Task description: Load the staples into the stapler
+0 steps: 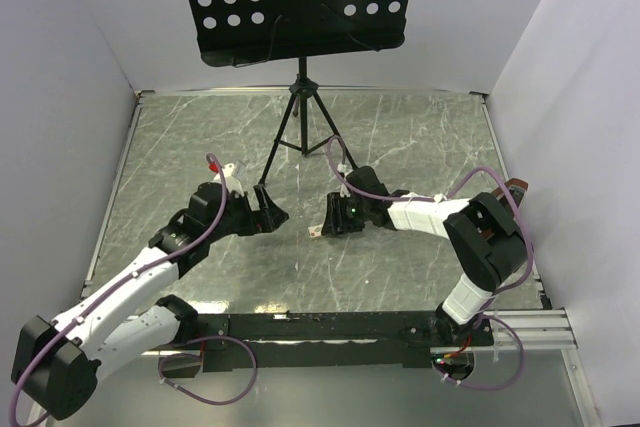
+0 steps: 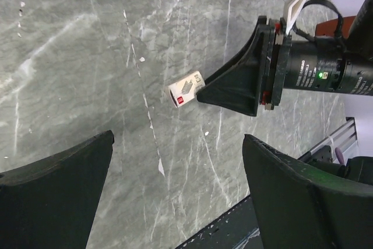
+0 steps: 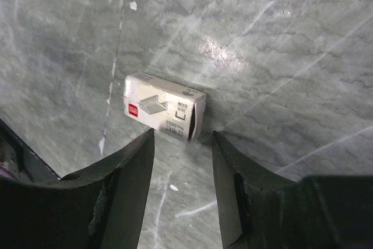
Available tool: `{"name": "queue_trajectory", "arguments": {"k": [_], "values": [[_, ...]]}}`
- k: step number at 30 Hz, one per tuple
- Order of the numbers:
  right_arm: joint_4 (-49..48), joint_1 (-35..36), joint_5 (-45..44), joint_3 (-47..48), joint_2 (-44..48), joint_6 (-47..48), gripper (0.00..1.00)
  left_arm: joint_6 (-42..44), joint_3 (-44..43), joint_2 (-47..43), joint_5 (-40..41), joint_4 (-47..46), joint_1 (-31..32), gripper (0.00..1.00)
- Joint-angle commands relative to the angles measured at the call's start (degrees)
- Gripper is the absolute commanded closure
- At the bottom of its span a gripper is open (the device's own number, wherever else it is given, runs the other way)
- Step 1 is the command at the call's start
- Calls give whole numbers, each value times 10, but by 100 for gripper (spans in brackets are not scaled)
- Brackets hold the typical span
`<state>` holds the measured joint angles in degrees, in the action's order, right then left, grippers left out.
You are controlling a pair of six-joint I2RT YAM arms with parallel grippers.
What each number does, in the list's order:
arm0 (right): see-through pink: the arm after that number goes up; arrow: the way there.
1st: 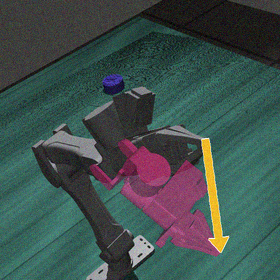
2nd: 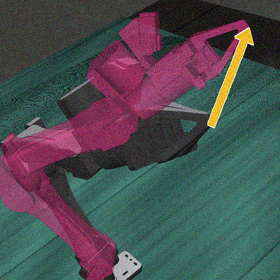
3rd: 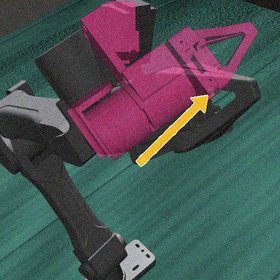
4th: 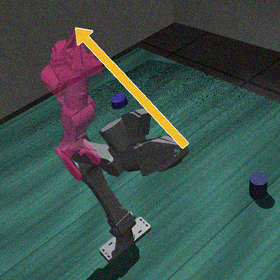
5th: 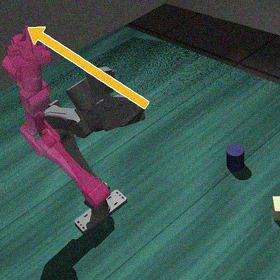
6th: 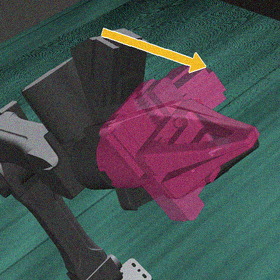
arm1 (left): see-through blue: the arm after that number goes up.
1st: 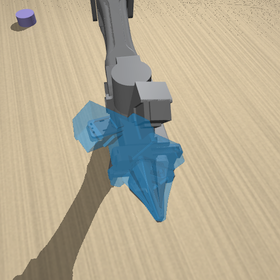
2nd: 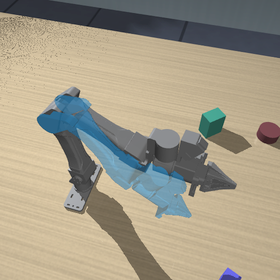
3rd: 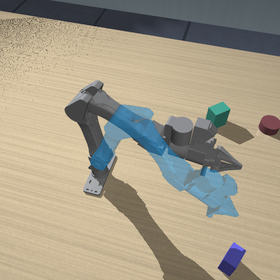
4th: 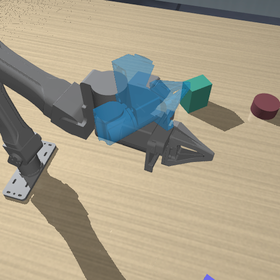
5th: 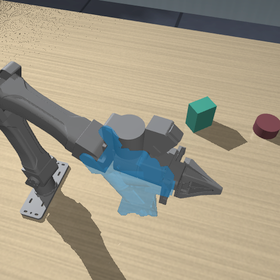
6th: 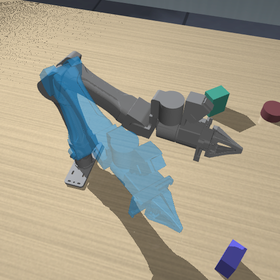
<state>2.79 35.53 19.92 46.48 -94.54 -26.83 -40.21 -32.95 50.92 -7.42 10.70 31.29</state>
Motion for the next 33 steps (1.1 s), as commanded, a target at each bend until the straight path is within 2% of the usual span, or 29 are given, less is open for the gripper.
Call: {"name": "queue_trajectory", "arguments": {"k": [1, 9, 15, 25, 33], "values": [[-58, -6, 3, -7, 1, -28, 50, -21, 3, 14, 13, -31, 13, 3], [-69, -10, 30, -4, -15, -27, 54, -35, 7, 41, 19, -46, 33, 3], [-68, -10, 28, -6, -34, -30, 62, -45, 12, 59, 23, -60, 46, 3], [-62, -9, 26, -6, -28, -24, 87, -85, 31, 100, 23, -103, 66, 3], [-61, -9, 23, -9, -23, -26, 97, -126, 29, 162, 67, -145, 81, 1]]}}
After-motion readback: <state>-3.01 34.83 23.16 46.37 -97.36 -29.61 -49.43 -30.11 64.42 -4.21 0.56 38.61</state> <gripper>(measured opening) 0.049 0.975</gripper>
